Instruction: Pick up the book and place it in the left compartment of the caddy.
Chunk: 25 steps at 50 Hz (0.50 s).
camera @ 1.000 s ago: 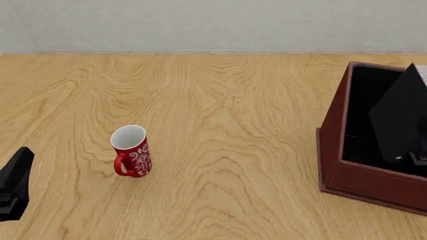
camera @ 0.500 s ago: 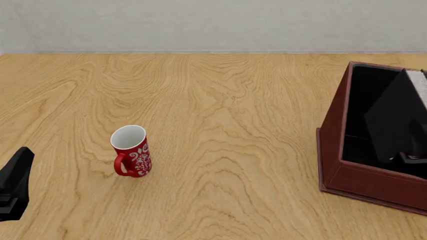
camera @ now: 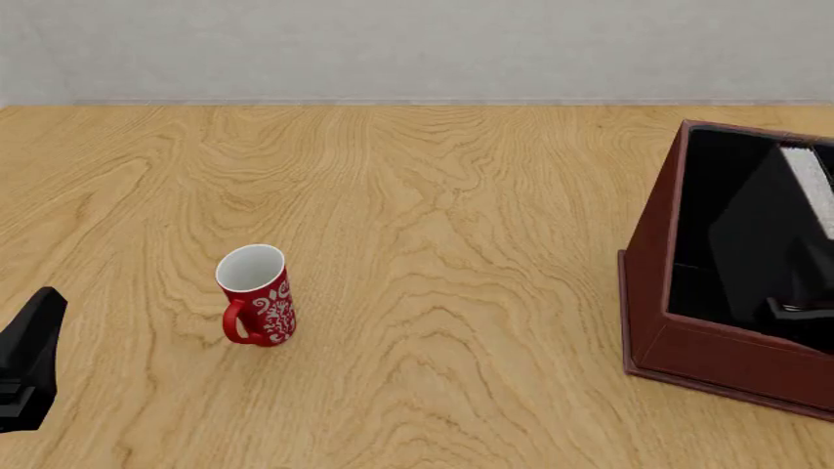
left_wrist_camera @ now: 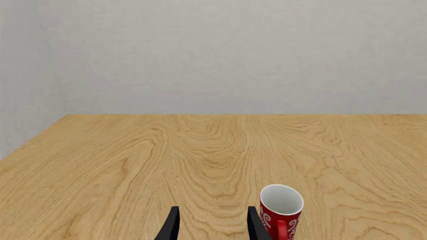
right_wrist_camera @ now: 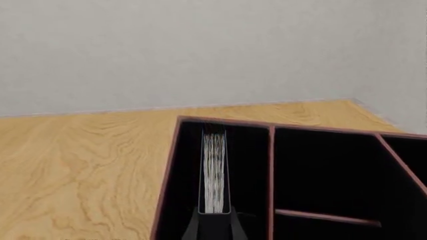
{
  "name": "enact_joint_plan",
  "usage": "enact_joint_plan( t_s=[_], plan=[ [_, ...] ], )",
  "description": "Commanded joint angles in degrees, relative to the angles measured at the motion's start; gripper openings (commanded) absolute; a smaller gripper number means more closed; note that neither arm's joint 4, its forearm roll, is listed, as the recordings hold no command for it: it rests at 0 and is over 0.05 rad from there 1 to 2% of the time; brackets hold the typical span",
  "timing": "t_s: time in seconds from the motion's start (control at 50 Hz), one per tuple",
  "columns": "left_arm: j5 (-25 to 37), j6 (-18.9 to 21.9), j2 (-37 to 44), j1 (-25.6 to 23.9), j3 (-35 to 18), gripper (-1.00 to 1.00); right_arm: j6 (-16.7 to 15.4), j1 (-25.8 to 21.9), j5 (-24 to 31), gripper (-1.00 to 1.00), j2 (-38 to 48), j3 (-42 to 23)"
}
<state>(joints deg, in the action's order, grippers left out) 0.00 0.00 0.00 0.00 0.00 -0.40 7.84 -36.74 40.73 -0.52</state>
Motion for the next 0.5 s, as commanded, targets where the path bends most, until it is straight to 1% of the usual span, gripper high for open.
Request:
enact_joint_plan(
  t_s=[0.02,0.12,0.28,0.5],
  plan=[
    [0.0,0.0,0.0,0.0,0.0,1.00,0.9,0.3,-2.7,-1.00,2.2,-0.2],
    [0.0,0.0,0.0,0.0,0.0,1.00,0.9,0.5,-5.3,-1.00,4.8,0.2],
    [0.0,0.0,0.0,0.0,0.0,1.00,0.8,0.6,-5.7,-1.00,5.2,0.3],
    [0.0,0.0,0.0,0.0,0.0,1.00,0.9,0.8,-8.6,-1.00,8.4,0.5]
  ],
)
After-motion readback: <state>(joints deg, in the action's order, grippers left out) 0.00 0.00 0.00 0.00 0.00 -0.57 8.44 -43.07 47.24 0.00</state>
